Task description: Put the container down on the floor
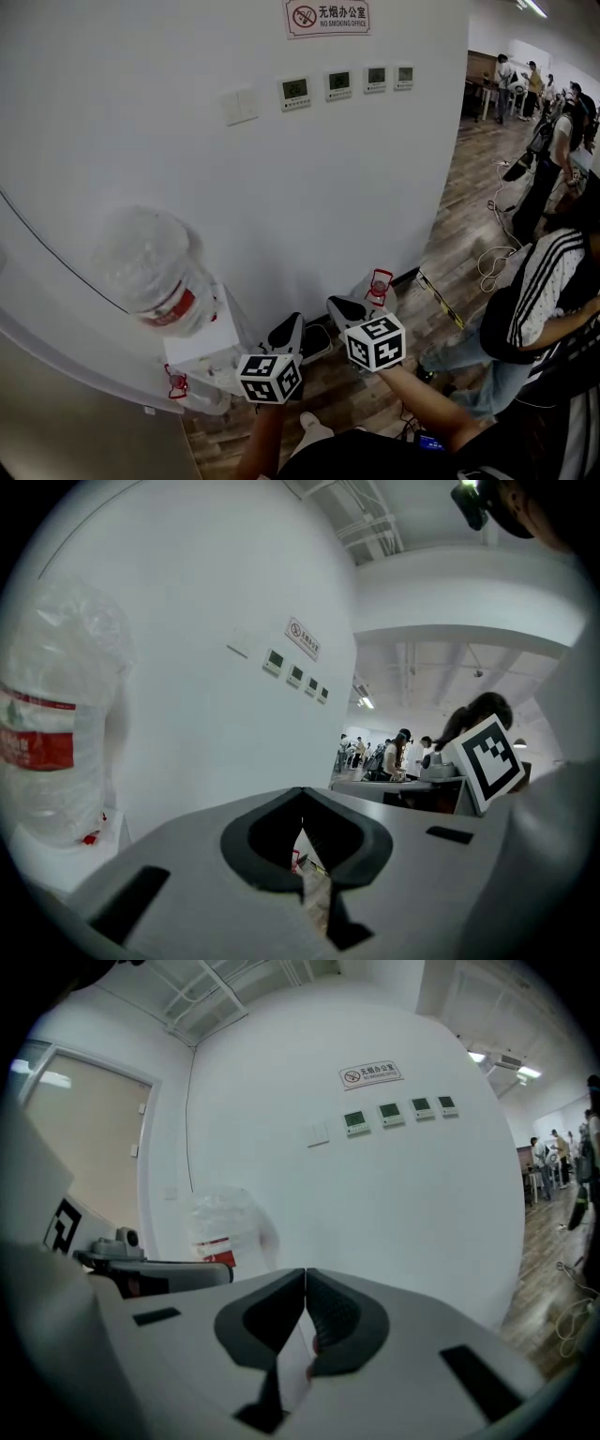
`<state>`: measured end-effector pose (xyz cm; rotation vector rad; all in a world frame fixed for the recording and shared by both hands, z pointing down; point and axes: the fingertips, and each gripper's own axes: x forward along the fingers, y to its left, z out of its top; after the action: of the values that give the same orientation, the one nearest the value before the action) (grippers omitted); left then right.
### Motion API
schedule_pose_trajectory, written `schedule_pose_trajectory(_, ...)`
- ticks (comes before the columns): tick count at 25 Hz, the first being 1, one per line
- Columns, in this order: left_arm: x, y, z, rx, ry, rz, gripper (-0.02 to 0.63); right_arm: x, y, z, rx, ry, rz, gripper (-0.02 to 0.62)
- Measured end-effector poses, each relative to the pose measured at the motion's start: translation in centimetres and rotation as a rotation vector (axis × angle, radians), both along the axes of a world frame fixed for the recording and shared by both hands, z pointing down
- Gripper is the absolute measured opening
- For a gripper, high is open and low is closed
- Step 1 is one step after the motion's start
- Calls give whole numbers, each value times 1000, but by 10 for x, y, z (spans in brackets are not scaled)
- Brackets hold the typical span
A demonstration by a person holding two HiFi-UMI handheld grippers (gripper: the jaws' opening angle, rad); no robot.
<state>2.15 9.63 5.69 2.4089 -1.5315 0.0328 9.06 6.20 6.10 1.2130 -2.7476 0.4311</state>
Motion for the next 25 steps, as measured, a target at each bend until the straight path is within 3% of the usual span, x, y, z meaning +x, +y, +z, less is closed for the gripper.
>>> schedule_pose_trajectory(11,20,33,-17,59,-7,-16,18,22,34,-16,62,-15,0,31)
schedule_pose_trajectory(25,19,40,-28,88,-29,-17,18,20,38,-31,97,-33,0,29)
